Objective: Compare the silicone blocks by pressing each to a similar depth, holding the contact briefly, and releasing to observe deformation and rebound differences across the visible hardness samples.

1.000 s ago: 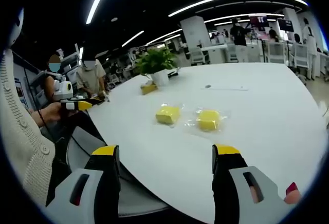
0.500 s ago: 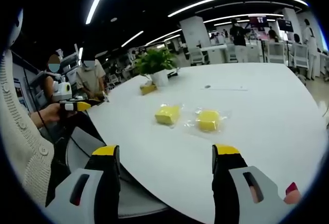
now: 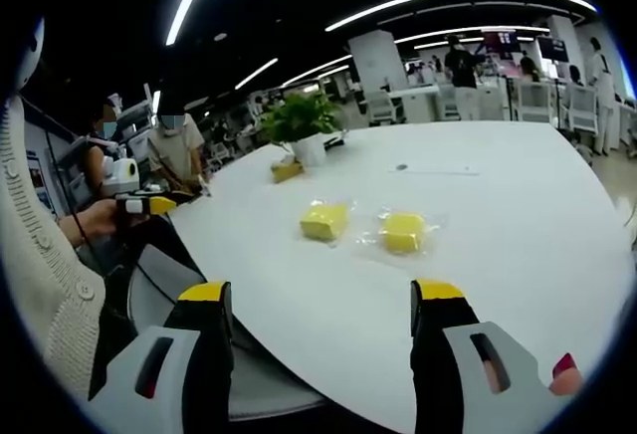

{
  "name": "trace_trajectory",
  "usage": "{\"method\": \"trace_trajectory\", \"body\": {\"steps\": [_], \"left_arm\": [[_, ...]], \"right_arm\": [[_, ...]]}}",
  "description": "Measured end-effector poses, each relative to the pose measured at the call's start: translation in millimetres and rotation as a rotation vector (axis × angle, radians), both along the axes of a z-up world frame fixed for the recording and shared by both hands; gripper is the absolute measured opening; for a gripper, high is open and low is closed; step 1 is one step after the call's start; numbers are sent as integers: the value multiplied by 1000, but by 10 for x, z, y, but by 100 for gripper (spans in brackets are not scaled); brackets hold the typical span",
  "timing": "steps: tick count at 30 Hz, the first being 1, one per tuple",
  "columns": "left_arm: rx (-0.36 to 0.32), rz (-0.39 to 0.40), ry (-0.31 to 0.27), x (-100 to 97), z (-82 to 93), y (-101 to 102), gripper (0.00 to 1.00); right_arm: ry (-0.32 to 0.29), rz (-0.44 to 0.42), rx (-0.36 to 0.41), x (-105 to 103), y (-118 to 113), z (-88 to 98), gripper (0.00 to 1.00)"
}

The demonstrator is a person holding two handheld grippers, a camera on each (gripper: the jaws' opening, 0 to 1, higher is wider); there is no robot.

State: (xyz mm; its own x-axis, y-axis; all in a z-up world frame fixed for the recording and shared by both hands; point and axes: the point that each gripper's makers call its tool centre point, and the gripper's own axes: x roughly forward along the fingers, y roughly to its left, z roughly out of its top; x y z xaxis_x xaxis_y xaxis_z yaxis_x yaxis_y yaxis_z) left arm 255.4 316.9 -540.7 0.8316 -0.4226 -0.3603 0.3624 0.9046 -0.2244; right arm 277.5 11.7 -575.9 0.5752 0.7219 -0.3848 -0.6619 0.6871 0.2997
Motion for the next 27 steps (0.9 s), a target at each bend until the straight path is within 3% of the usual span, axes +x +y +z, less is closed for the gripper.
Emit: {"method": "trace_trajectory", "body": {"steps": [27], "left_arm": [[-2, -9, 5, 88, -21, -7, 62]], "right_arm": [[-8, 18, -9, 16, 44, 50, 67]]}}
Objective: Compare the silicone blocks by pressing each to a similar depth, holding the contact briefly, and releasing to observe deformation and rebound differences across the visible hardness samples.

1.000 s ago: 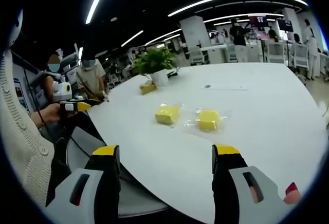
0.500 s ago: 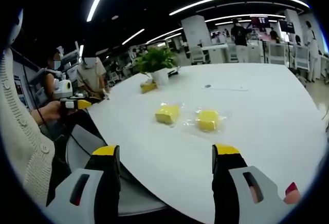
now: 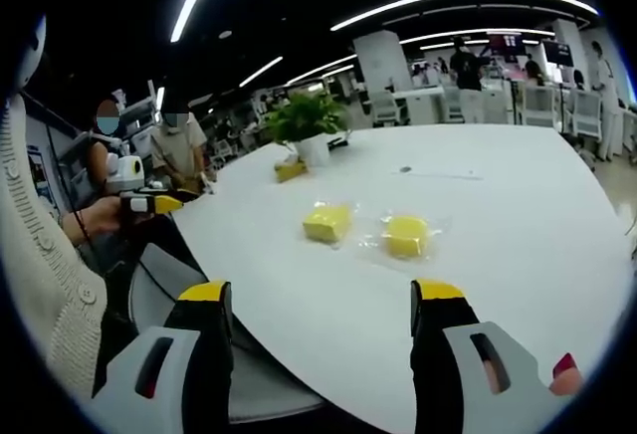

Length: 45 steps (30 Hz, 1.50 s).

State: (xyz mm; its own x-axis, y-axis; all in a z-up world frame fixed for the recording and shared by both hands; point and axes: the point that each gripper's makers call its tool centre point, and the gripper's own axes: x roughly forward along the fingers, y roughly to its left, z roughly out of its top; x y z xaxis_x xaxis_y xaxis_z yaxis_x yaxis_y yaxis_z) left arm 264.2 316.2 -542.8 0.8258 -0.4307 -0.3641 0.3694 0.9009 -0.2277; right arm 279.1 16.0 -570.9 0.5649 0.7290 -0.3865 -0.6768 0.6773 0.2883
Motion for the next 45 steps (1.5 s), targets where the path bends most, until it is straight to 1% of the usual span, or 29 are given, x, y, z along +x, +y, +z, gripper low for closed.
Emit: {"method": "trace_trajectory", "body": {"steps": [6, 10, 14, 19, 23, 29, 34, 41, 42, 43, 45], "left_arm": [[-33, -9, -2, 119, 11, -19, 62], [-41, -25, -6, 203, 22, -46, 62], [-39, -36, -6, 247, 13, -54, 62], [-59, -29, -9, 340, 27, -43, 63], [-58, -43, -8, 380, 20, -76, 62], [-64, -45, -4, 389, 10, -93, 62], [-74, -36, 12, 467, -60, -75, 63], [-148, -5, 43, 658, -174, -35, 63], [-167, 3, 41, 686, -167, -31, 63], [-200, 16, 42, 729, -156, -22, 62], [-214, 23, 39, 791, -162, 0, 62]], "right_arm": [[14, -13, -5, -1, -3, -35, 67], [19, -27, -9, 23, -21, -33, 67], [18, -40, -12, 58, -43, -23, 67], [17, -49, -16, 96, -59, -14, 67], [18, -53, -18, 115, -61, -11, 67], [21, -58, -21, 124, -71, -22, 67], [21, -61, -18, 128, -78, -10, 67], [29, -66, -25, 133, -105, -17, 68], [32, -66, -30, 136, -111, -25, 68], [34, -66, -32, 138, -114, -30, 68], [38, -68, -37, 146, -120, -37, 68]]}}
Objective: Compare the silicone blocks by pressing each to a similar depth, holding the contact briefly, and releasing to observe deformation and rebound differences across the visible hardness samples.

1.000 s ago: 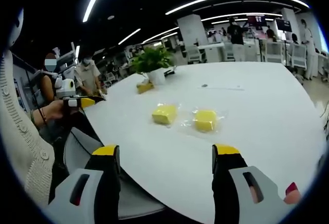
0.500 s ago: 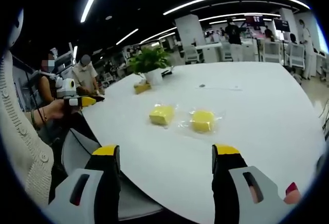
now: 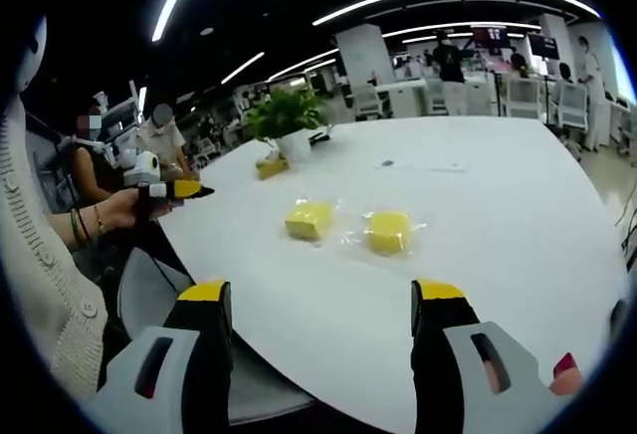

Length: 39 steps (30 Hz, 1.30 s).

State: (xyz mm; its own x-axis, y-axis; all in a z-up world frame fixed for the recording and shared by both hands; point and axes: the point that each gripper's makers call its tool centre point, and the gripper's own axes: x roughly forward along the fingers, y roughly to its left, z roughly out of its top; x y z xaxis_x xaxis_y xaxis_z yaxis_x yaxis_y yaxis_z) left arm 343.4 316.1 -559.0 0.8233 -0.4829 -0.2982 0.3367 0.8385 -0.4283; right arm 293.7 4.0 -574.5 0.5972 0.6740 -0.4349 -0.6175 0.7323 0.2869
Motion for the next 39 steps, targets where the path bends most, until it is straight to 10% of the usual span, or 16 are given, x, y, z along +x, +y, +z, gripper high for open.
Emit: {"method": "trace_trajectory", "body": {"steps": [17, 39], "left_arm": [[-38, -14, 37, 483, -244, -12, 63], [-91, -60, 156, 1245, -1007, -34, 63]], "right_arm": [[28, -17, -28, 126, 2, -32, 68], [105, -67, -95, 347, -54, -238, 68]]}}
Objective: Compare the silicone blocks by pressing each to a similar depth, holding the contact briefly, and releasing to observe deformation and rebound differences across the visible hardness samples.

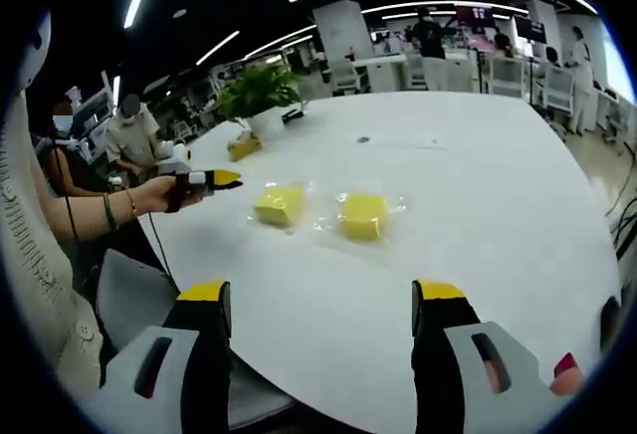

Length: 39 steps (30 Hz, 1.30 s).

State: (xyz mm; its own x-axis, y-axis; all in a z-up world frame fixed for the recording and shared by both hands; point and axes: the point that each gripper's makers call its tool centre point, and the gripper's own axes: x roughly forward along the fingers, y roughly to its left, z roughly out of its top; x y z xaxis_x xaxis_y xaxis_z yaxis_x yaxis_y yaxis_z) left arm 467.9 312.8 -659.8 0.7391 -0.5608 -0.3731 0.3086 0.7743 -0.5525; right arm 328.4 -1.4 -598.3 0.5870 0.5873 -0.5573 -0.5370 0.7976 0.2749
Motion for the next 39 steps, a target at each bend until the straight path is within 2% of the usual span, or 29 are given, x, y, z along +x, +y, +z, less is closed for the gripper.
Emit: {"method": "trace_trajectory", "body": {"steps": [2, 9, 12, 13, 21, 24, 26, 30, 32, 34, 37, 39], "left_arm": [[-12, -2, 7, 75, -42, -14, 63], [-117, 15, 42, 343, -189, -71, 62], [-211, 15, 86, 390, -268, -141, 60], [-223, 17, 90, 397, -277, -145, 59], [-441, 50, 166, 514, -381, -173, 43], [-476, 64, 187, 517, -435, -180, 34], [-505, 81, 213, 513, -505, -165, 30], [-544, 104, 228, 508, -553, -163, 23], [-563, 116, 231, 517, -567, -161, 19], [-551, 120, 230, 516, -582, -165, 13], [-568, 127, 225, 514, -572, -168, 9], [-576, 121, 211, 511, -558, -162, 2]], "right_arm": [[8, -2, -8, 22, 1, -25, 68], [38, -1, -26, 52, -2, -105, 68], [49, -6, -32, 51, -11, -128, 68], [52, -7, -35, 53, -17, -140, 68], [76, -11, -56, 35, -42, -205, 68], [83, -14, -55, 33, -41, -219, 68], [87, -12, -60, 32, -37, -231, 68], [93, -12, -62, 33, -29, -247, 68], [97, -10, -65, 33, -26, -260, 68], [101, -8, -67, 32, -22, -269, 68], [103, -6, -68, 35, -14, -272, 68], [104, -2, -70, 34, -7, -276, 68]]}}
